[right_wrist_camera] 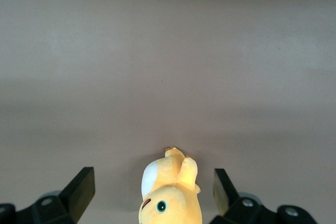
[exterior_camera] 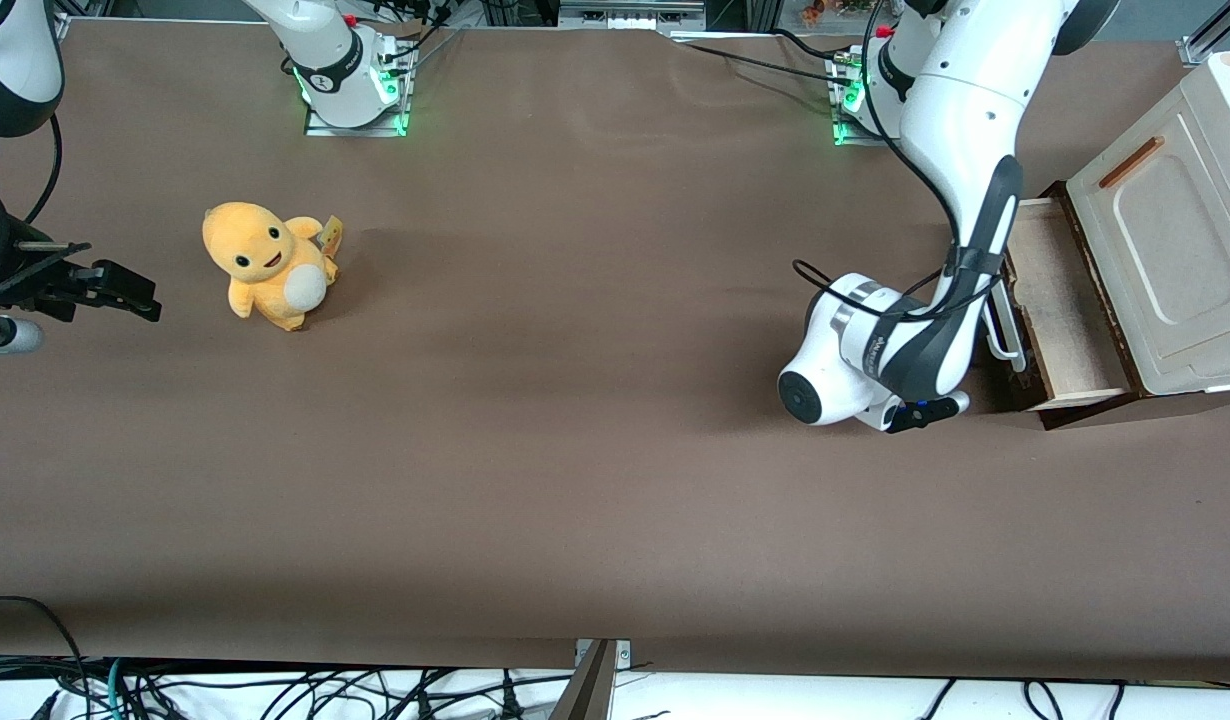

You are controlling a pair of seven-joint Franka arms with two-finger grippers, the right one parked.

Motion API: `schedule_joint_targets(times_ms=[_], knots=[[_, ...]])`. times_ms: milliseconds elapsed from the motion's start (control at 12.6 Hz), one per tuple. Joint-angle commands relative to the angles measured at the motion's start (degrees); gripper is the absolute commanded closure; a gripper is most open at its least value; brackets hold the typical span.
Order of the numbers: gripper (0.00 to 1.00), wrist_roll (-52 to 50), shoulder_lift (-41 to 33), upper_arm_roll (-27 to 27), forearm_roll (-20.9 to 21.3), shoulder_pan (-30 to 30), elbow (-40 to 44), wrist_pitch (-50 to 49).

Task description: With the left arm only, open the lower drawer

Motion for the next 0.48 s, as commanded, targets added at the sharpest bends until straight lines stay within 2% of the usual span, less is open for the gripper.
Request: schedule_joint_targets(times_ms=[0,397], knots=[[0.00,1.9,0.7,0.4,-4.2,-0.2,4.4,-1.3],[0.00,2.0,0.3,0.7,-13.0,0.1,12.4,-1.5]])
